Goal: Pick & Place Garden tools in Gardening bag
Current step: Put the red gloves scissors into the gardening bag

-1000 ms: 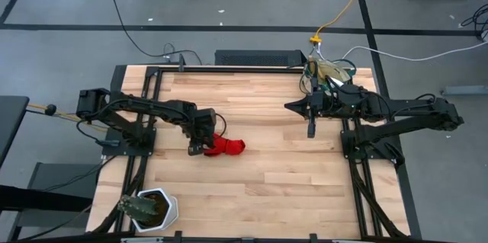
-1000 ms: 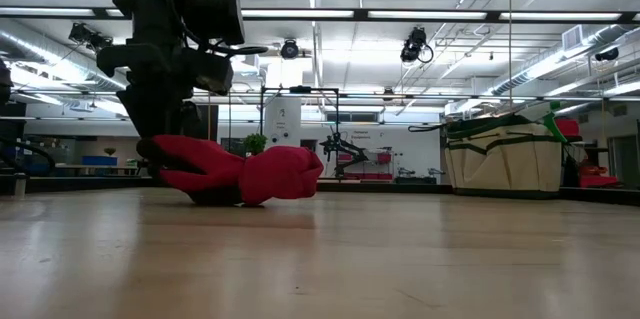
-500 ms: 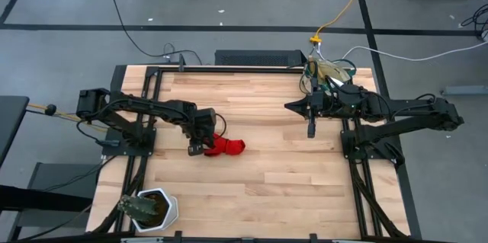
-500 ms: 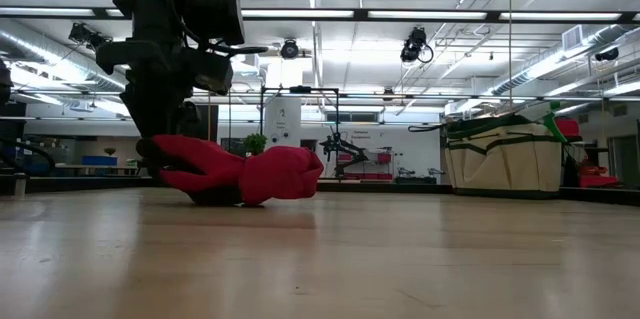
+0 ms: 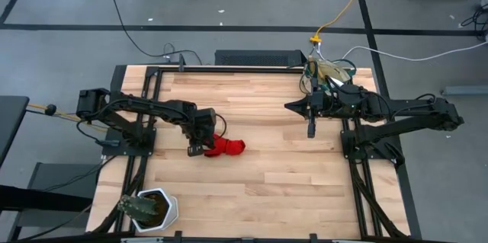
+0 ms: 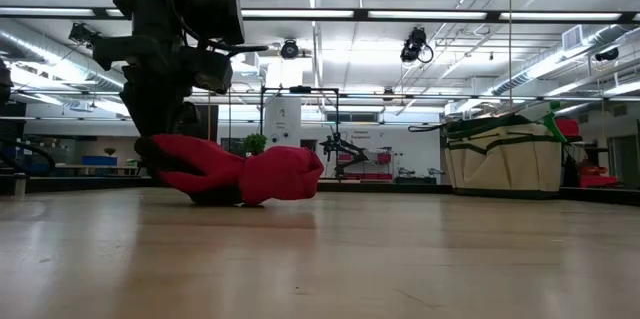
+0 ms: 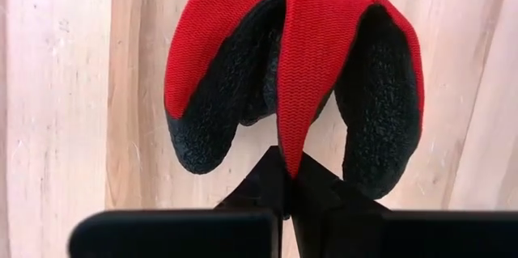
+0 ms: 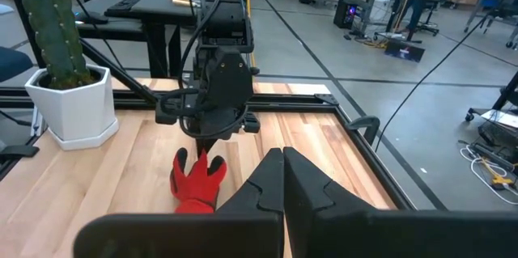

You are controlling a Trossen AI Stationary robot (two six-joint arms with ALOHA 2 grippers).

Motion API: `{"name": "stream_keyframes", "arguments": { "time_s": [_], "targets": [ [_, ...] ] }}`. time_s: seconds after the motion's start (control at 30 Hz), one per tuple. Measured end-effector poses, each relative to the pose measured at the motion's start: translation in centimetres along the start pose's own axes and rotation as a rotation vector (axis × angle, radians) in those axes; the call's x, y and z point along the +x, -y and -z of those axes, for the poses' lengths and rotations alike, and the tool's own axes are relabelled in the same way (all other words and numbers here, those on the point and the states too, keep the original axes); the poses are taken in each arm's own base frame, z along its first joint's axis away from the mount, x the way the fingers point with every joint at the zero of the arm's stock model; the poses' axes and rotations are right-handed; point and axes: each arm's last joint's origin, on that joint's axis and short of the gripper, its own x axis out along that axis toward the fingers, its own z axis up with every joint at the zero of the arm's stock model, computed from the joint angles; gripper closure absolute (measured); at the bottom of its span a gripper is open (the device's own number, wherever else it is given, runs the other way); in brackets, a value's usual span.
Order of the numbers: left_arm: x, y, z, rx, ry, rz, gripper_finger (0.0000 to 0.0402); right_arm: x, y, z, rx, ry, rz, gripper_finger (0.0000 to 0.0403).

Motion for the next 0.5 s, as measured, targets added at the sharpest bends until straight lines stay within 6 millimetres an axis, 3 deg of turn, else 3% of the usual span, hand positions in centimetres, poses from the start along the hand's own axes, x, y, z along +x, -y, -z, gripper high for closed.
{"name": "stream_keyframes", "arguments": {
  "time_s": [0.37,0.5],
  "targets": [
    [-0.1,0.1,0.0,-0.008,-0.001,0.041,0.0395,0.0,0.0,0.0,-0.003,0.002,0.000,0.0403],
    [-1.2,0.4,-0.8,0.002,0.007,0.038,0.0396,0.0,0.0,0.0,-0.003,0.002,0.000,0.0403]
  ]
}}
